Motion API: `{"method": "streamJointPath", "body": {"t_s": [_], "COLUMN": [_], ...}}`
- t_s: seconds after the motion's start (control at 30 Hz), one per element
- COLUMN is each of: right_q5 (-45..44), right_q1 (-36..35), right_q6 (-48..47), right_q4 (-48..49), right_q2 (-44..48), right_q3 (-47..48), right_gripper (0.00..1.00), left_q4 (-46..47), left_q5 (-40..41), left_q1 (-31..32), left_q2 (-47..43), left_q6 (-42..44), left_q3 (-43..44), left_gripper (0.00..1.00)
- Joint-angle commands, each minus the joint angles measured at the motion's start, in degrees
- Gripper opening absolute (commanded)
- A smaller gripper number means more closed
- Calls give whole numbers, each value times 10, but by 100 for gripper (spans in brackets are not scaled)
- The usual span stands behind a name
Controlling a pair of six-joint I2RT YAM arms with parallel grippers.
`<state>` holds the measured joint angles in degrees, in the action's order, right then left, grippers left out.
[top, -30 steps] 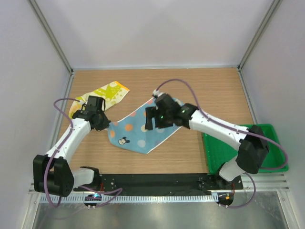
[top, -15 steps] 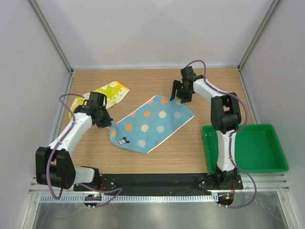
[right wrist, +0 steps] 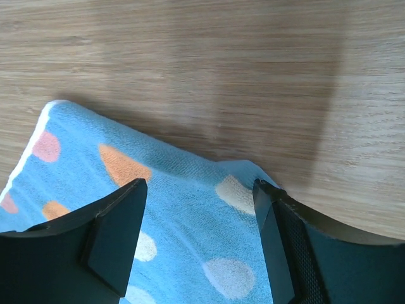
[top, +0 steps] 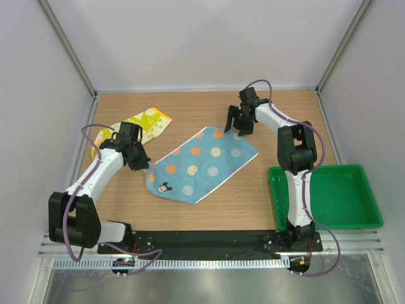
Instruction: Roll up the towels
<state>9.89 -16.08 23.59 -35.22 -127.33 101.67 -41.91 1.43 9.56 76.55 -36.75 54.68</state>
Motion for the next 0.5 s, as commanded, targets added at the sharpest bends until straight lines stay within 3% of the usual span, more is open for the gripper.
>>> {"method": "streamJointPath", "body": {"t_s": [0.0,0.27,0.33,0.4,0.47], "right_q5": [4,-7,-3,0,0], "right_q1": [-1,-1,-2,-4,-7], "right_q6": [-14,-24,-22,-24,-27], "right_q4": [2,5,2,2,1], "right_q2": [-6,-26,-32,-35,-34], "right_q3": [17,24,31,33,27], "right_gripper": [75,77,73,64,35], "left_q4": [6,9,10,10,10], "left_q5": [-11,-12,-12,-12,-11], "left_q1": [-3,-3,-3,-2,-3], "left_q2": [3,5,6,6,7], "left_q6": [12,12,12,12,12], "left_q3": [17,16,16,16,16], "left_gripper": [0,0,0,0,0]}}
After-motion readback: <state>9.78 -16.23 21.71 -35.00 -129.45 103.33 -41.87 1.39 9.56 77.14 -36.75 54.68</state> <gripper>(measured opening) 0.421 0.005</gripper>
